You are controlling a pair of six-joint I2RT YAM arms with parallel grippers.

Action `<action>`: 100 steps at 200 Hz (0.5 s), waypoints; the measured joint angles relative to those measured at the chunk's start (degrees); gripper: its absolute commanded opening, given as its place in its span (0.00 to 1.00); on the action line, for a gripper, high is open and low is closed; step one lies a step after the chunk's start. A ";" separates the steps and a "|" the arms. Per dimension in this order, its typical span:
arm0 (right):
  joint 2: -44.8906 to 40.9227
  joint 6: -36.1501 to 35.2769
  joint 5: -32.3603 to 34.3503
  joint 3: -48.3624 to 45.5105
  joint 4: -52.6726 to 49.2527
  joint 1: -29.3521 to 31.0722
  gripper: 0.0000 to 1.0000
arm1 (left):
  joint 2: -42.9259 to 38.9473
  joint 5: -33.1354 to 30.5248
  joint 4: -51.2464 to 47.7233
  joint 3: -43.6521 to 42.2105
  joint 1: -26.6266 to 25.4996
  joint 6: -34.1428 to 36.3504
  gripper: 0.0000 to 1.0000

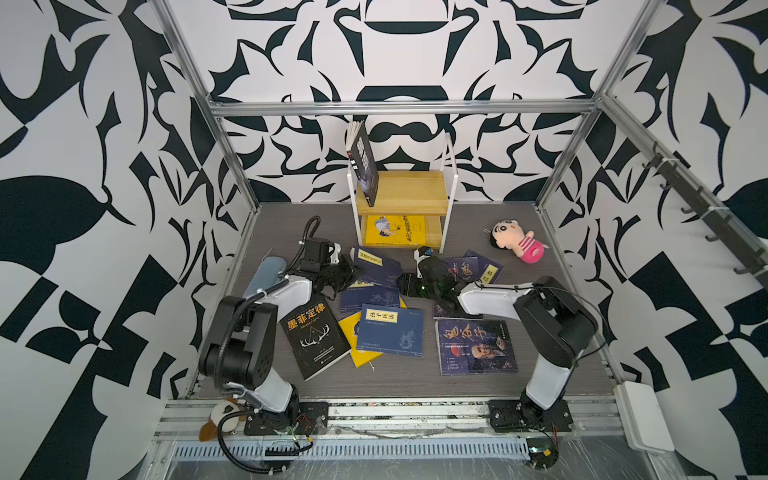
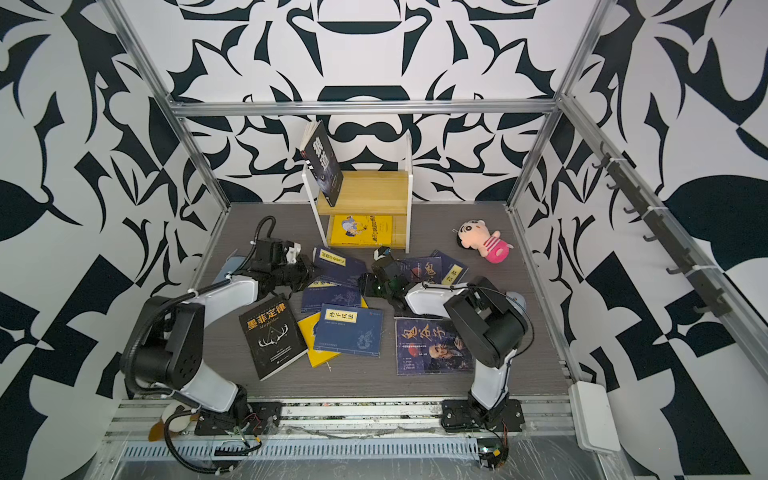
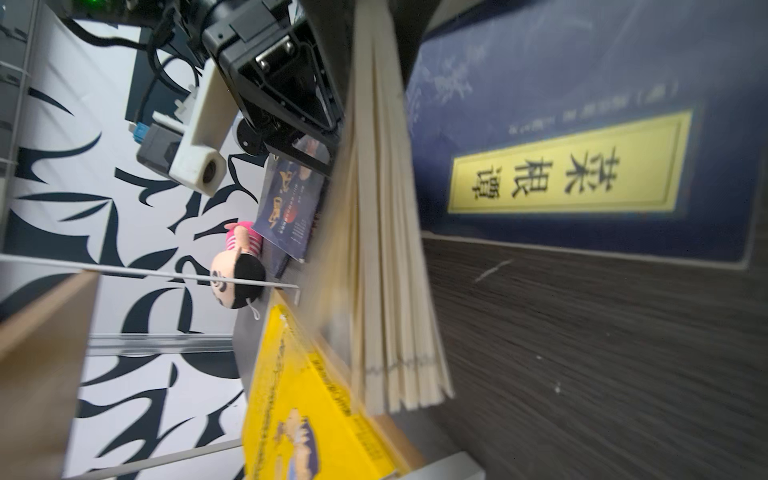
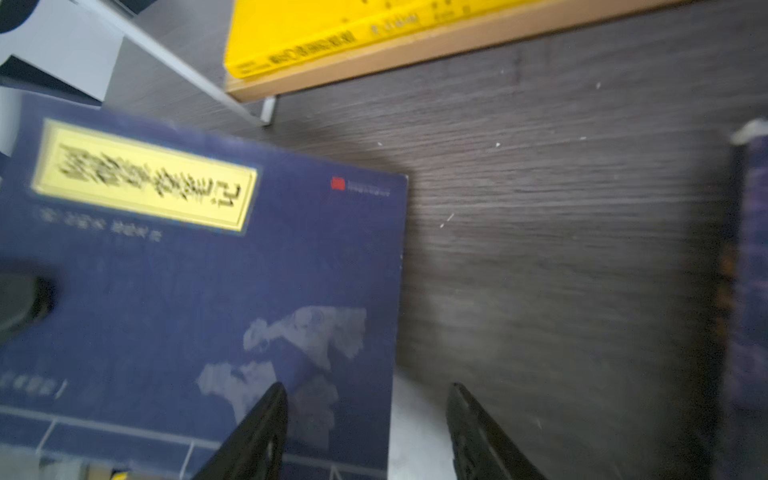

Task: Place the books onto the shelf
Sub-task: 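Lift the blue book upright with the right gripper while the left arm draws back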

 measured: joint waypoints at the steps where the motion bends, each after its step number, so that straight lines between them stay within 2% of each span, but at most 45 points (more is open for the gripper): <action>1: -0.39 -0.22 0.26 -0.15 -0.13 0.11 0.66 | -0.15 -0.04 -0.02 -0.04 0.00 0.04 0.00; 27: -7.28 -4.76 5.16 -1.53 -3.10 3.28 0.68 | -5.75 -0.13 -1.27 -0.48 -0.04 1.66 0.00; 58: -13.62 -12.07 13.05 -1.68 -7.10 8.92 0.69 | -7.72 0.13 -3.10 -0.46 -0.04 3.13 0.00; 100: -18.27 -26.91 22.73 -1.68 -11.52 17.49 0.69 | -9.20 1.75 -6.45 -0.17 0.74 5.51 0.00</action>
